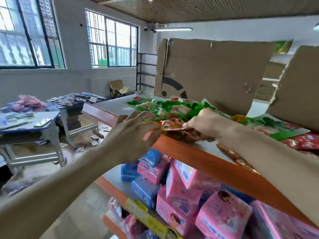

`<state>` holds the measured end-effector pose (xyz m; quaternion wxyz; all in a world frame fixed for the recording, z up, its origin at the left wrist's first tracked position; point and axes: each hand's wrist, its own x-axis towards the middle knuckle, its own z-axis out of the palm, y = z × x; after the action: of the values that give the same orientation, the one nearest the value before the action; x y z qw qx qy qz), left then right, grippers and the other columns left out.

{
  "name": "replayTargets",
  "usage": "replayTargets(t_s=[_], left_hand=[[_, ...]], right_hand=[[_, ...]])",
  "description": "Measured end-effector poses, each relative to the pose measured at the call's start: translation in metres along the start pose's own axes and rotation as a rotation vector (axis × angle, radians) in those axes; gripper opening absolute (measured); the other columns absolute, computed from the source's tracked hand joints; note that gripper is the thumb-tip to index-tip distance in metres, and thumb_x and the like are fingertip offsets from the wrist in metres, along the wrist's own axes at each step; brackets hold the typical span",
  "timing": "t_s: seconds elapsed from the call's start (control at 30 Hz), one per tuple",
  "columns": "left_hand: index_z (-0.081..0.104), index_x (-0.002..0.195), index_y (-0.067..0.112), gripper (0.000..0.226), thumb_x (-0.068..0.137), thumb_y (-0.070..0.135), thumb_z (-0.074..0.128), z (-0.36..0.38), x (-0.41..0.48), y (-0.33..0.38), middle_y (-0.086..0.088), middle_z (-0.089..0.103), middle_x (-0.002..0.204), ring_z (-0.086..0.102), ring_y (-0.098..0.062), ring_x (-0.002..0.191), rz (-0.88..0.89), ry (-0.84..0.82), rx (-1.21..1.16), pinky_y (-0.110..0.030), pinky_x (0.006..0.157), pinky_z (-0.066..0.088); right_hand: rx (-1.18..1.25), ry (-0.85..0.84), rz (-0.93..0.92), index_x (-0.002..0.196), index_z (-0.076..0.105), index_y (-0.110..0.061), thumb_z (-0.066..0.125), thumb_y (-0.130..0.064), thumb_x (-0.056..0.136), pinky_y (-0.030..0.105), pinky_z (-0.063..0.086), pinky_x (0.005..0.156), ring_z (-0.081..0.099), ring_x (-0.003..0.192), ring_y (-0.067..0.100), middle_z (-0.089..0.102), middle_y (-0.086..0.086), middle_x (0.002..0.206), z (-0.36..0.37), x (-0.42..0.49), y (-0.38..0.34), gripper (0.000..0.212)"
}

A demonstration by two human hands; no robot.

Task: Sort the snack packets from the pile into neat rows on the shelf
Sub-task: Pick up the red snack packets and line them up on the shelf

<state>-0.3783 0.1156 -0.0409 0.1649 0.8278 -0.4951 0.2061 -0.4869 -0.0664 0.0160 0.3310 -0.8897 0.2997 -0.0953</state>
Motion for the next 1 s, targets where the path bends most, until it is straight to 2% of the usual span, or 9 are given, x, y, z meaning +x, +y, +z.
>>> replayTargets(t_s=[0.1,0.2,0.3,0.37,0.43,0.57,0.77,0.9,1.0], left_hand=[[0.068,0.112,0.033,0.062,0.089,0.064,0.019,0.008,0.008,-0.014,0.019,0.052,0.133,0.045,-0.007,0.124,0.02,0.009,-0.219,-0.038,0.101,0.032],[0.071,0.104,0.024,0.063,0.091,0.066,0.026,0.008,0.012,-0.035,0.02,0.058,0.12,0.053,-0.005,0.112,0.001,0.027,-0.484,-0.035,0.099,0.041],[0.072,0.094,0.013,0.054,0.101,0.053,0.037,-0.002,0.02,-0.053,0.006,0.067,0.113,0.06,0.001,0.093,-0.096,0.034,-0.749,-0.015,0.076,0.042],[0.073,0.084,0.014,0.053,0.099,0.055,0.043,-0.008,0.027,-0.061,-0.008,0.071,0.101,0.061,-0.005,0.071,-0.183,0.107,-0.91,-0.023,0.065,0.043],[0.077,0.077,0.022,0.054,0.089,0.065,0.046,-0.012,0.037,-0.065,-0.016,0.072,0.097,0.066,-0.023,0.082,-0.262,0.142,-1.065,-0.032,0.076,0.044],[0.078,0.068,0.031,0.037,0.097,0.038,0.056,-0.016,0.046,-0.048,0.002,0.072,0.079,0.061,-0.011,0.075,-0.242,0.058,-1.388,-0.029,0.069,0.041],[0.071,0.072,0.019,0.024,0.094,0.017,0.064,-0.017,0.045,-0.016,0.013,0.064,0.062,0.054,0.002,0.058,-0.019,0.22,-1.514,-0.012,0.057,0.041],[0.065,0.067,0.025,0.03,0.094,0.011,0.064,-0.016,0.04,0.033,0.019,0.058,0.058,0.052,0.005,0.059,0.258,0.119,-1.478,-0.009,0.059,0.039],[0.06,0.063,0.029,0.028,0.09,0.02,0.064,-0.019,0.033,0.072,0.017,0.056,0.063,0.049,0.001,0.062,0.392,0.078,-1.479,-0.017,0.063,0.039]], right_hand=[[0.416,-0.055,0.065,0.078,0.056,-0.009,0.054,-0.012,0.09,0.017,0.03,0.037,0.045,0.035,0.011,0.057,0.009,0.066,0.012,-0.001,-0.009,0.013],[0.813,-0.04,0.068,0.087,0.061,-0.009,0.048,-0.008,0.092,0.019,0.032,0.038,0.059,0.055,0.019,0.06,0.019,0.084,0.018,-0.009,-0.025,0.014],[0.97,0.003,-0.042,0.096,0.064,0.004,0.047,-0.005,0.094,0.017,0.042,0.042,0.067,0.063,0.02,0.068,0.024,0.087,0.018,-0.027,-0.042,0.019],[0.936,0.058,-0.193,0.083,0.068,-0.004,0.052,-0.007,0.094,0.019,0.049,0.051,0.068,0.073,0.02,0.069,0.018,0.082,0.022,-0.039,-0.044,0.019],[0.791,0.119,-0.348,0.067,0.066,-0.019,0.059,-0.018,0.088,0.025,0.051,0.061,0.063,0.071,0.017,0.062,0.009,0.073,0.03,-0.052,-0.04,0.022],[0.485,0.252,-0.482,0.074,0.056,-0.014,0.056,-0.026,0.089,0.022,0.045,0.063,0.053,0.063,0.017,0.053,0.005,0.065,0.047,-0.082,-0.029,0.019],[0.203,0.35,-0.427,0.079,0.058,-0.016,0.056,-0.028,0.097,0.037,0.05,0.063,0.061,0.067,0.024,0.062,0.003,0.07,0.066,-0.11,-0.007,0.021],[0.067,0.473,-0.308,0.074,0.051,-0.01,0.053,-0.029,0.099,0.042,0.046,0.058,0.059,0.061,0.023,0.056,0.004,0.063,0.061,-0.142,0.02,0.031],[0.002,0.57,-0.254,0.072,0.051,-0.009,0.052,-0.029,0.097,0.025,0.036,0.054,0.053,0.056,0.007,0.051,-0.007,0.059,0.051,-0.176,0.04,0.032]])
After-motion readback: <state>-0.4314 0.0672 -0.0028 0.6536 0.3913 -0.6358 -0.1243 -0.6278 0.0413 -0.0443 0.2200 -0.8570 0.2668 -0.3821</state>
